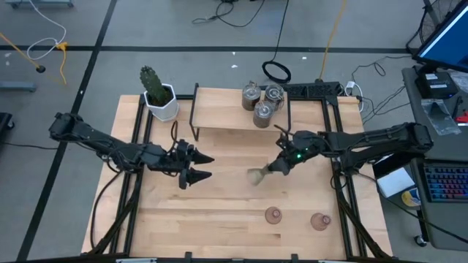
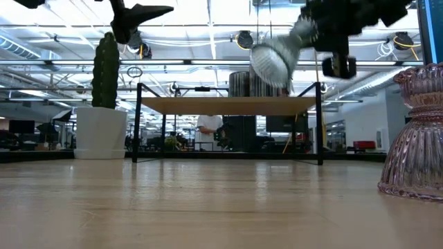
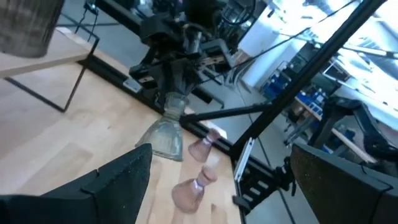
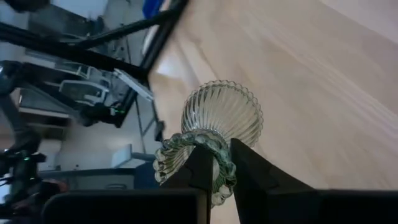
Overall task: Pick & Place candle stick holders
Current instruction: Put the green vase candle holder on the shelf
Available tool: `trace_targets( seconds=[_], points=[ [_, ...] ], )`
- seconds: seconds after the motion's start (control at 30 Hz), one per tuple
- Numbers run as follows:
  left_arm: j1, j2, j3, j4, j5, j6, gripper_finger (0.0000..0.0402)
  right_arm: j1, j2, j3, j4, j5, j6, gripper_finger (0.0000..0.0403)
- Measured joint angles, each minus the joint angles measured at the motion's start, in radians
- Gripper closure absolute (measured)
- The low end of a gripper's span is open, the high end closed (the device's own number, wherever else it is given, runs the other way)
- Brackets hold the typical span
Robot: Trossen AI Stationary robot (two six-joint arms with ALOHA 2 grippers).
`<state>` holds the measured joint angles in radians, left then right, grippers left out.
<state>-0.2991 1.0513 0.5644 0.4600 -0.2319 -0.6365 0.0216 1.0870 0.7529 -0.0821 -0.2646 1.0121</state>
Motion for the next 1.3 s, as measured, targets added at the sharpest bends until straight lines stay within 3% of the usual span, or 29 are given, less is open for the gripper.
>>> trace_targets(
  seconds=[0.2,0.33,0.5,0.7,0.9,1.13,1.3],
  points=[
    [-0.001,0.071,0.000,0.094,-0.083,-0.024,0.0023,0.013,-0.001,0.134,-0.049,-0.051,-0.015,0.0377],
    [-0.001,0.127,0.008,0.177,-0.095,0.012,0.0023,0.013,0.024,0.248,-0.236,-0.082,-0.011,0.0377],
    [-0.001,0.217,0.104,0.190,-0.110,0.121,0.0023,0.013,0.121,0.411,-0.442,-0.131,-0.071,0.0377],
    [0.003,0.329,0.273,0.030,-0.111,0.217,0.0023,0.013,0.249,0.564,-0.554,-0.210,-0.155,0.0377],
    [0.002,0.405,0.393,-0.180,-0.111,0.220,0.0023,0.013,0.304,0.639,-0.607,-0.208,-0.204,0.0377],
    [0.010,0.482,0.476,-0.190,-0.099,0.264,0.0023,0.006,0.364,0.648,-0.606,-0.208,-0.236,0.0377],
    [0.025,0.554,0.543,-0.202,-0.015,0.272,0.0023,-0.003,0.404,0.648,-0.571,-0.208,-0.269,0.0377]
  ],
)
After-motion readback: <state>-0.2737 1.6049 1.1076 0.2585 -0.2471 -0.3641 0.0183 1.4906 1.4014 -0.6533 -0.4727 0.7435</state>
